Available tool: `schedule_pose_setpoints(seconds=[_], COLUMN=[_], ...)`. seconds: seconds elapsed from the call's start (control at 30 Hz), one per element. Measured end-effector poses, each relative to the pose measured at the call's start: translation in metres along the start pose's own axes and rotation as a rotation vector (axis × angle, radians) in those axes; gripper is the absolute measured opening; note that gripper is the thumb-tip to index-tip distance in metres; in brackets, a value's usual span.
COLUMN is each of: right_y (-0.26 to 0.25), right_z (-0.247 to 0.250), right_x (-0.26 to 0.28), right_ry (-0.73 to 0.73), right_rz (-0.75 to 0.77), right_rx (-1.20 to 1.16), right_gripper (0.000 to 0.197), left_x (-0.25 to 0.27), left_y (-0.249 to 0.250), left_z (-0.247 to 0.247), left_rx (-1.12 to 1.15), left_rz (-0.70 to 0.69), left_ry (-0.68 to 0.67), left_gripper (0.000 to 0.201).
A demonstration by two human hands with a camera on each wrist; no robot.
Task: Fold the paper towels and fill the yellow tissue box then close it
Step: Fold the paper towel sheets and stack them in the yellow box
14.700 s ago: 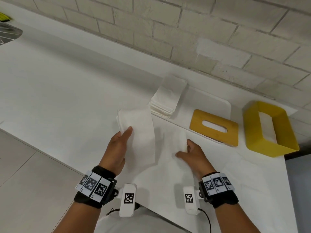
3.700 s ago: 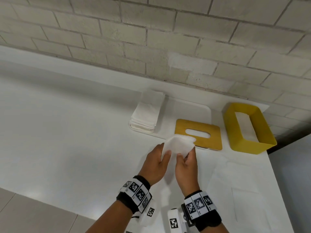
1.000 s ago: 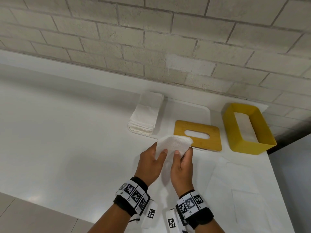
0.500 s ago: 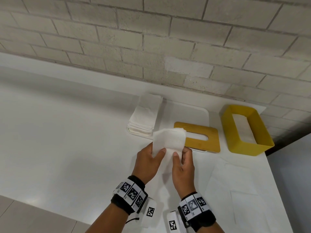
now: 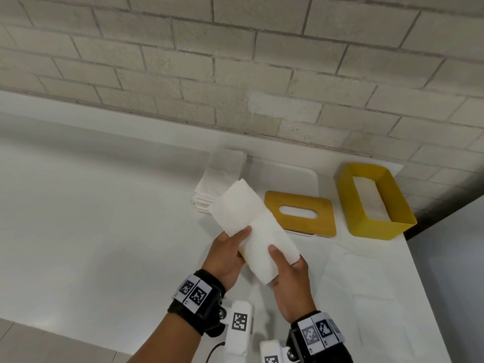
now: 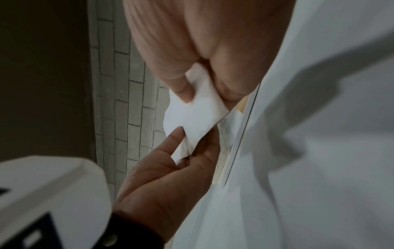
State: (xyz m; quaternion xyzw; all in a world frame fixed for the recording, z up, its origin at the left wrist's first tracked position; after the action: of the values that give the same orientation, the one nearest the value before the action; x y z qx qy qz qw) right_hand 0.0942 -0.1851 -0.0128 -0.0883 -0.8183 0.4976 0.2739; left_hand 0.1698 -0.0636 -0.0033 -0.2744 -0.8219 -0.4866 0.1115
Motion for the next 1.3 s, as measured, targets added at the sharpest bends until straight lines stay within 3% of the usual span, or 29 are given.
schedule_pose_setpoints(seconds=[0.23,0.33,0.43,0.63,0.77,0.87,0.97,1.13,1.23,1.3], right_y=[-0.029,-0.075,-0.115,-0.163,-0.173,-0.177,-0.188,-0.184,-0.181,-0.178], right_z=[0.022,0.054,0.097,0.15,0.164,0.172,0.159,0.164,0.174,0.178], right_x=[-0.007,-0.031,-0.066,-0.132,-0.153,-0.178,-0.176,-0.195,-0.206,-0.208], right_ry=[0.224,0.439,0.631,0.723,0.706,0.727,0.723,0.635,0.6,0.577], right_rz=[0.022,0.101,0.201,0.143,0.062,0.01,-0.047,-0.063,-0.061,-0.068], right_rx=[0.013,-0.105,-0.051,-0.162,0.117,0.195,0.392,0.092,0.226,0.295], right_gripper=[0.023,0.02,0.032,0.049,0.02,0.032,0.035,0.008,0.042,0.047], left_x=[0.002,0.005,0.015,0.038,0.043,0.042,0.04,0.034,0.032,0.03], left_y=[0.011,0.011,0.006,0.009,0.009,0.008,0.006,-0.002,-0.004,-0.005], left_z=[0.02,0.05,0.078,0.108,0.116,0.116,0.108,0.109,0.108,0.107], left_rx=[-0.208,-0.645,-1.042,-1.062,-1.049,-1.003,-0.866,-0.802,-0.776,-0.768], left_rz=[-0.098,-0.247,-0.301,-0.235,-0.187,-0.151,-0.096,-0.044,-0.032,-0.016], left_ry=[0.099,0.143,0.119,0.189,0.199,0.186,0.191,0.186,0.184,0.182], left_gripper=[0.025,0.025,0.025,0.035,0.021,0.028,0.011,0.016,0.018,0.017])
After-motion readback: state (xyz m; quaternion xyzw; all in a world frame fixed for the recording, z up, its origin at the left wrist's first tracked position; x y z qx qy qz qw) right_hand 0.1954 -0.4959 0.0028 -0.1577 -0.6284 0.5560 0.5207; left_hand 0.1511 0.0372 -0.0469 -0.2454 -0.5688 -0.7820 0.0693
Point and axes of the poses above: each hand's wrist, its own x-axis away from the middle knuckle, its own z-axis out of the back of the hand, y = z × x, the point moved 1 cm from there along -x, towards the middle knuckle, and after that the axes turned 1 degree about -x, right-handed, at the moved point
